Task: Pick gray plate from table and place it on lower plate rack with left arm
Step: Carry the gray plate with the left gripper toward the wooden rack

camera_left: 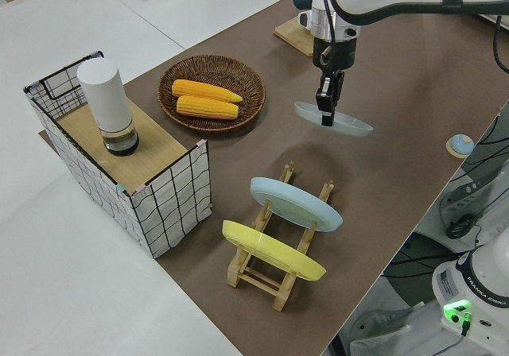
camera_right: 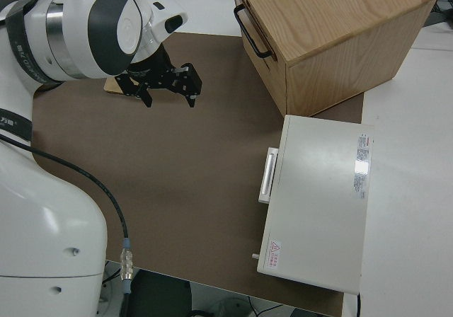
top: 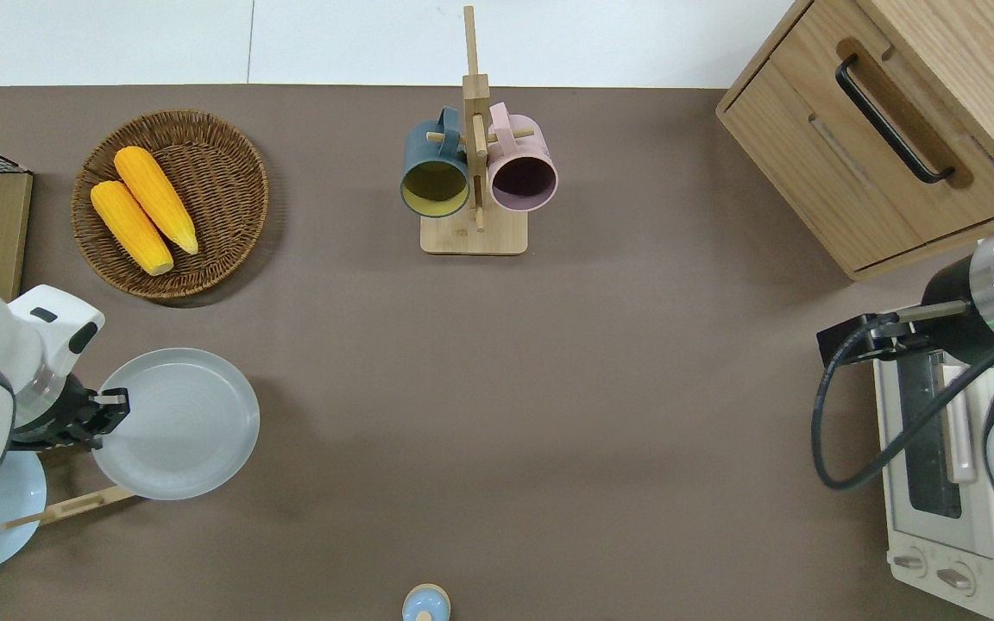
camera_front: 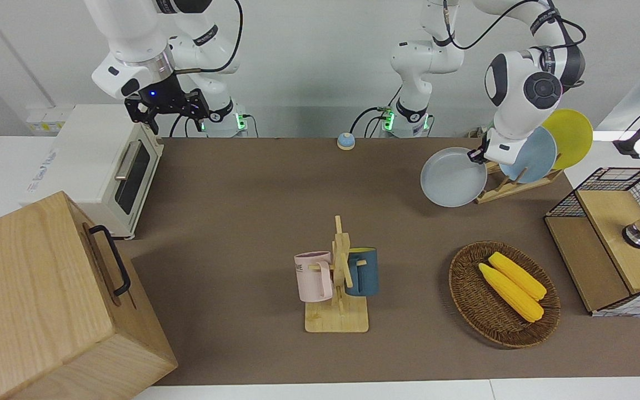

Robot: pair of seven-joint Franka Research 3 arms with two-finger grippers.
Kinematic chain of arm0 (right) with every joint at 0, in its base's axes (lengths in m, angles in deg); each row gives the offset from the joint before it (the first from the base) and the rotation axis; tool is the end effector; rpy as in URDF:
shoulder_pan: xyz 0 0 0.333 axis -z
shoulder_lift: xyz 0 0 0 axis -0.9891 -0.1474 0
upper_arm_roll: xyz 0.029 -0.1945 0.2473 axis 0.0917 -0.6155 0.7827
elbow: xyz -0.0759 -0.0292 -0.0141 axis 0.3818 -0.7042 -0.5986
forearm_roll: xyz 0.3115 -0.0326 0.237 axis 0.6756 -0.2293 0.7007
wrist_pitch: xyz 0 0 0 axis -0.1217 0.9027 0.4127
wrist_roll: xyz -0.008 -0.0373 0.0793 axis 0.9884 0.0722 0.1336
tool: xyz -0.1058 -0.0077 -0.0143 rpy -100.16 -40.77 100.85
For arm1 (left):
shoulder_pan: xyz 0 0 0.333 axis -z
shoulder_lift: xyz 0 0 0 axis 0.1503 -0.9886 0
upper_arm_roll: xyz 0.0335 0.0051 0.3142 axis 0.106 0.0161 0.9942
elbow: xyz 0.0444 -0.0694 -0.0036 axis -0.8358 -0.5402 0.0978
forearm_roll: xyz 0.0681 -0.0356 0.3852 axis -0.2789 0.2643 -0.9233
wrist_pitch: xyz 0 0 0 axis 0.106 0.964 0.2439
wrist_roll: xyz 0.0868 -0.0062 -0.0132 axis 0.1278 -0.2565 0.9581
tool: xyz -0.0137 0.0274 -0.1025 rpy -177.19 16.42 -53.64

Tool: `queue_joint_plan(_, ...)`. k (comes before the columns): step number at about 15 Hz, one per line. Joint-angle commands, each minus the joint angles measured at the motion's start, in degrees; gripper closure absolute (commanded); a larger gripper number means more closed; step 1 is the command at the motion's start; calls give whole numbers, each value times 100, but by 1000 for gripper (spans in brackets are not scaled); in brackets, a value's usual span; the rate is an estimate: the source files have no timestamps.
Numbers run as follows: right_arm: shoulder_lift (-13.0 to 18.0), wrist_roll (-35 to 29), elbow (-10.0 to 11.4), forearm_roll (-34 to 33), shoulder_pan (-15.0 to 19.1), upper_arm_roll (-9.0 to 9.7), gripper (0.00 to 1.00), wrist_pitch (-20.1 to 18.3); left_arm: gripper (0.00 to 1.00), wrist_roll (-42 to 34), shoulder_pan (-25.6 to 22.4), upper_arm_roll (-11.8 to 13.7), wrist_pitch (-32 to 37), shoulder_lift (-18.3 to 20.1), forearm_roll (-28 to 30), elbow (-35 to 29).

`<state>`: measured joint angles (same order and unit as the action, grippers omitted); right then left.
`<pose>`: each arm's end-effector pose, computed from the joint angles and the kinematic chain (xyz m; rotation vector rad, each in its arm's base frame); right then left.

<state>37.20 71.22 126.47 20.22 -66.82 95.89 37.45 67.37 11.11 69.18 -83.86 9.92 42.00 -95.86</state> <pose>0.5379 0.0611 0.6366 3.1060 0.1287 -0.1896 0.4986 0.0292 0.4622 -2.8292 -0.4147 0.4203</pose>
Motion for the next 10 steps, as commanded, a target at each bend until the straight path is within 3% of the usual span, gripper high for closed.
queue_joint_plan(1, 14, -73, -55, -38, 147, 134, 17, -82, 1000, 199, 52, -74, 820, 45, -953, 320)
queue_joint_plan(5, 14, -73, -55, -38, 147, 134, 17, -82, 1000, 673, 79, -170, 1032, 72, -1938, 355)
queue_joint_plan(10, 14, -73, -55, -38, 147, 134, 17, -82, 1000, 700, 87, -268, 1199, -25, -2607, 268)
